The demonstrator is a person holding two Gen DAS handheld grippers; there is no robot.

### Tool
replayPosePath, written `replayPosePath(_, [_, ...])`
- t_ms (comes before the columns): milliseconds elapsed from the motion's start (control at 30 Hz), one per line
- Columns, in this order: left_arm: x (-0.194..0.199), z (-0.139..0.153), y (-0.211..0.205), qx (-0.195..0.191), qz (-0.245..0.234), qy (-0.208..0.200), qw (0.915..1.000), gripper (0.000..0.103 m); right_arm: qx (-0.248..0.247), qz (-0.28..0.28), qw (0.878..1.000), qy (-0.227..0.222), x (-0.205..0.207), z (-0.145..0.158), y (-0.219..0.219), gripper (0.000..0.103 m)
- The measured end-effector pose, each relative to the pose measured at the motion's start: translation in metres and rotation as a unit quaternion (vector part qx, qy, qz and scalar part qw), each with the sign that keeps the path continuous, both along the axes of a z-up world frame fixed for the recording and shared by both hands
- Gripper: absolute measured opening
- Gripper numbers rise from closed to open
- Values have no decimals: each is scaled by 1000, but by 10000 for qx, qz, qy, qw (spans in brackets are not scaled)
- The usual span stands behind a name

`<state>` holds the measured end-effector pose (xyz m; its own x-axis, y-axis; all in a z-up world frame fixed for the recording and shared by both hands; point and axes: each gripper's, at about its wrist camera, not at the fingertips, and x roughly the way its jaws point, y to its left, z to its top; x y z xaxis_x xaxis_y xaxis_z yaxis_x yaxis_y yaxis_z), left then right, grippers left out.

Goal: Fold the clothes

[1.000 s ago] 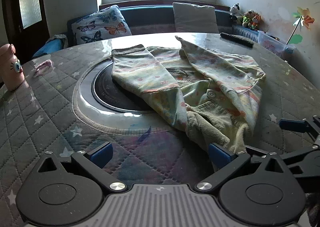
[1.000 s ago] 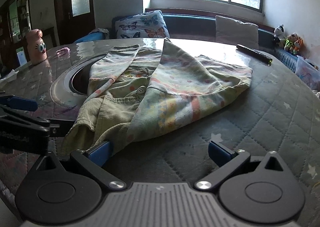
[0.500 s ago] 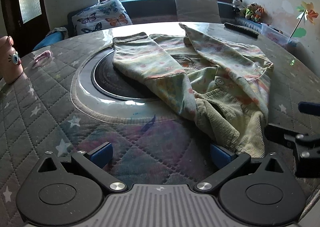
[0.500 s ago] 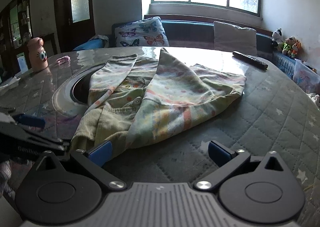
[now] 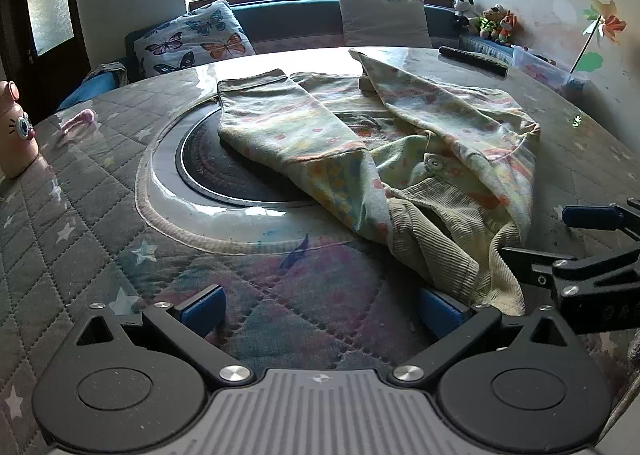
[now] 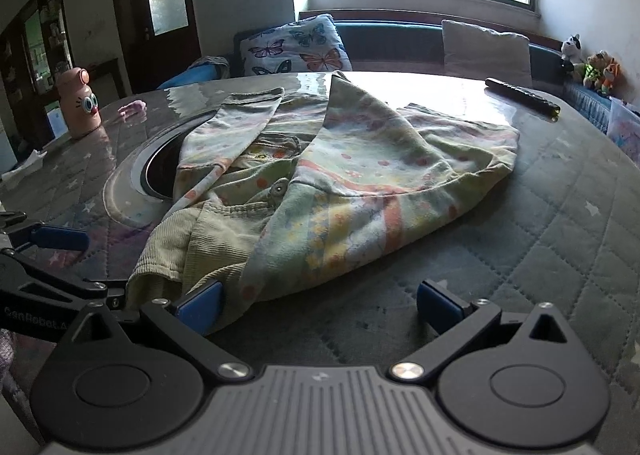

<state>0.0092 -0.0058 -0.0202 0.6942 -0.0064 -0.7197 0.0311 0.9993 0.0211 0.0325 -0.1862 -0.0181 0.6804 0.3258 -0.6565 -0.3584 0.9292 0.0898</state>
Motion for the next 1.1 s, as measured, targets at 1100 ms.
replayPosePath(1100, [16, 32, 10, 71, 88, -412, 9991, 103, -277, 41, 9992, -272, 18, 24, 8, 103])
